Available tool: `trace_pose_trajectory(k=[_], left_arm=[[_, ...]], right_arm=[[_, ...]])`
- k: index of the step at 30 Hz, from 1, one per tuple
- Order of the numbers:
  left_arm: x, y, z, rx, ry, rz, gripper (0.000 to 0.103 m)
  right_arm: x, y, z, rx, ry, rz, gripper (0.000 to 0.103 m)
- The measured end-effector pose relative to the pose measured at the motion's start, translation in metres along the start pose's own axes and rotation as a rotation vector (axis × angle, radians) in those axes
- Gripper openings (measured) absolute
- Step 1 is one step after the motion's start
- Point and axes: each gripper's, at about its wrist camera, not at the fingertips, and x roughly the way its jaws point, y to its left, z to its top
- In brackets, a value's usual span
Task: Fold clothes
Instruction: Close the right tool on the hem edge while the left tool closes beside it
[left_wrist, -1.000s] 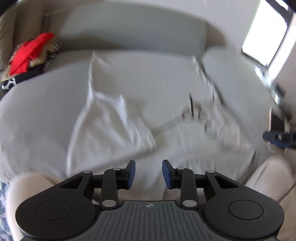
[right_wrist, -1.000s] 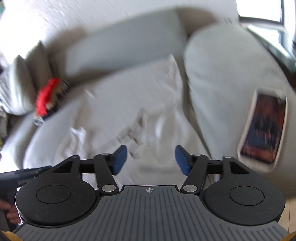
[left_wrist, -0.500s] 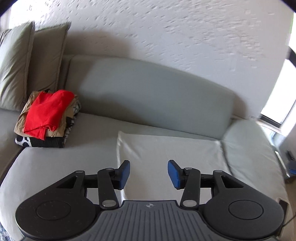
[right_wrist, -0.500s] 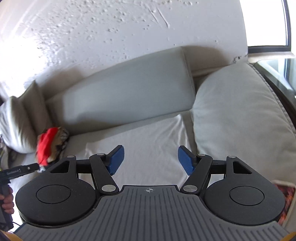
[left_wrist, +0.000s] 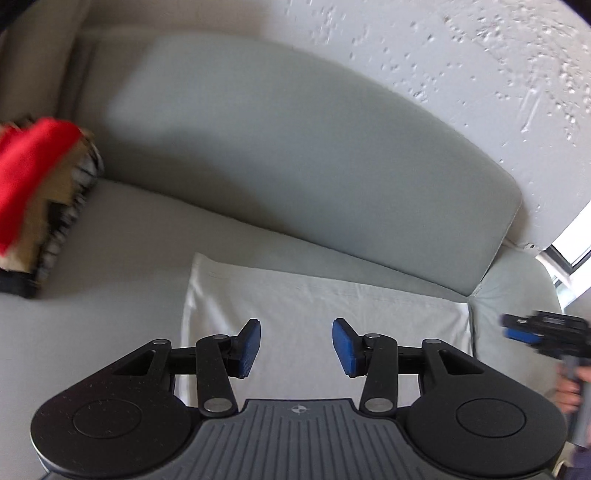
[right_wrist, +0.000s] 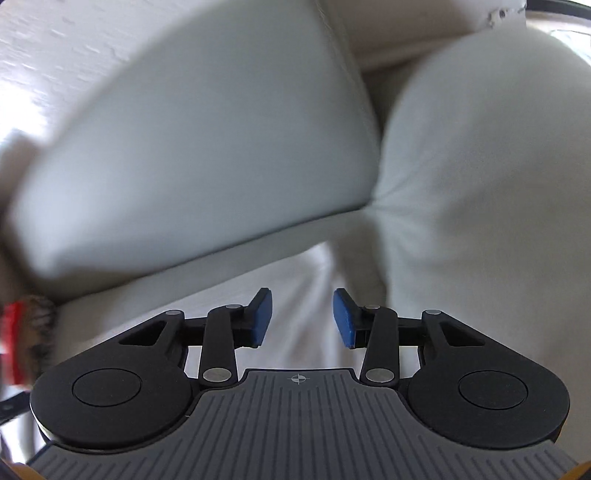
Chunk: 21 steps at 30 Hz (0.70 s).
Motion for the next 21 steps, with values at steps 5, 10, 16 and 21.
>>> trace_pose_trajectory(k=[5,10,16,21], left_arm=[[0.041,0.018,0.002,-0.026,0.012,0.008,0.041],[0.052,0.044,-0.002,-0.071,-0.022,0.024,0.041],[0.058,0.066,-0.004,-0.143,-0.075,0.064,0.043],[0.079,0.095,0.005,-0.212,-0.098,0.048,0.048]], right_arm=[[0.041,-0.006,0.01,-0.057,-0.004,-0.015,0.044],[0.057,-0.001,0.007,-0.119,-0.014,-0.027,0.02],[0.06,0.016,-0.005,-0.215,-0.008,-0.076,0.005],[0.065,0.019,-0.006,-0.17,0.013,-0.092,0.005]])
